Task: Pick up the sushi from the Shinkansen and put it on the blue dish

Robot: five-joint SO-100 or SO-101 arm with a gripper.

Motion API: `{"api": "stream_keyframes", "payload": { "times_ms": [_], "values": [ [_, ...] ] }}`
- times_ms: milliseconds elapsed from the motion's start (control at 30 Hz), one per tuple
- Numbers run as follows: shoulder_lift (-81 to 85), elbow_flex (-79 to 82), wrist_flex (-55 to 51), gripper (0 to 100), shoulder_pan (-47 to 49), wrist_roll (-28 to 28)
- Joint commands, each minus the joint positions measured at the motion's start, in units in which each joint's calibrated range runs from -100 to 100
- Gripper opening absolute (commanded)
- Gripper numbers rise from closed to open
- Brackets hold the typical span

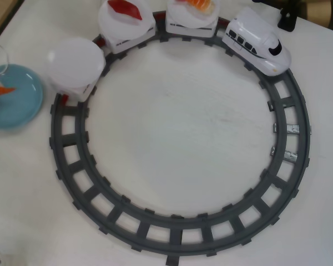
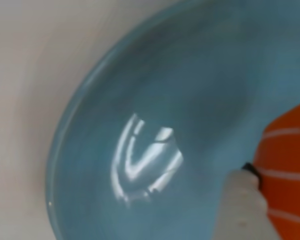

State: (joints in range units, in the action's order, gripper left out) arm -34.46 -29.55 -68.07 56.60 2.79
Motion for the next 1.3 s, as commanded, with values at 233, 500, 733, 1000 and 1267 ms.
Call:
{"api": "stream_keyframes", "payload": {
  "times_ms": [233,500,733,1000,1267],
  "values": [
    [-0.42,-3.63,0.17,16,-3.08,0.45],
    [0.57,-3.9,0.08,19,-2.73,1.91],
    [2.81,-3.99,-3.14,19,-2.29,2.33],
    [15.34,-3.45,-7.05,19,-2.02,2.38],
    [31.51,3.76,-9.17,19,0.97,3.12]
  ]
}}
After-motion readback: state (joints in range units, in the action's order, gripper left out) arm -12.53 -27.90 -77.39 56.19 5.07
